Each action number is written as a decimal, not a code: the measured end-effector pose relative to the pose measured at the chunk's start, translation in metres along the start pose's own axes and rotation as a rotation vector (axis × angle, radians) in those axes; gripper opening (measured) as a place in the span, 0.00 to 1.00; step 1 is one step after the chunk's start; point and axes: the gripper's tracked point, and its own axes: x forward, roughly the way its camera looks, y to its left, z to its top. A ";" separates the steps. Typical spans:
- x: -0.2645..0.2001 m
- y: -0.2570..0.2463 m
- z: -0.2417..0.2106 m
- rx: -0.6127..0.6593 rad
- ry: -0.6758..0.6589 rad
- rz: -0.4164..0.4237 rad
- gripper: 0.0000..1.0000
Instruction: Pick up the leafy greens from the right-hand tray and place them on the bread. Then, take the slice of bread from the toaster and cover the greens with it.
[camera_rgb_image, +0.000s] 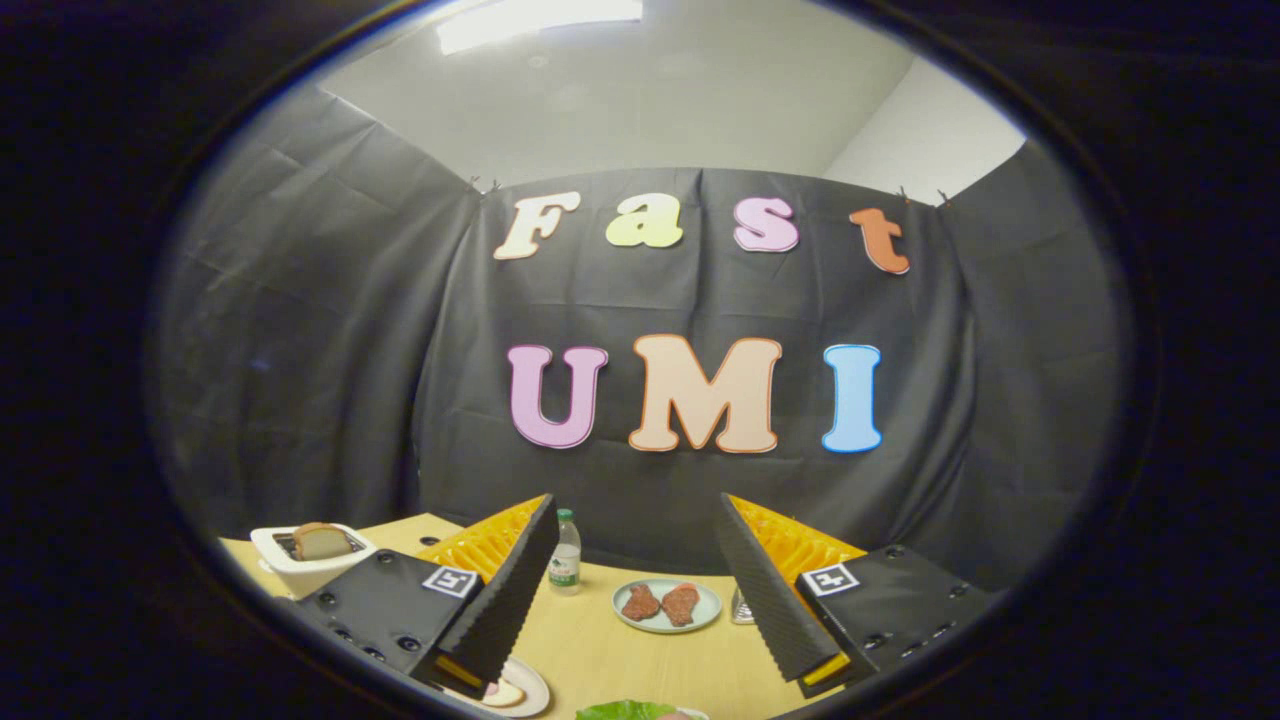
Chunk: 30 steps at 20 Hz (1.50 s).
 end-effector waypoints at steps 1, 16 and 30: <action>0.001 0.000 -0.003 -0.013 0.009 0.014 1.00; -0.002 -0.028 -0.088 -0.120 0.262 0.242 1.00; -0.026 -0.009 -0.188 -0.269 0.494 0.507 1.00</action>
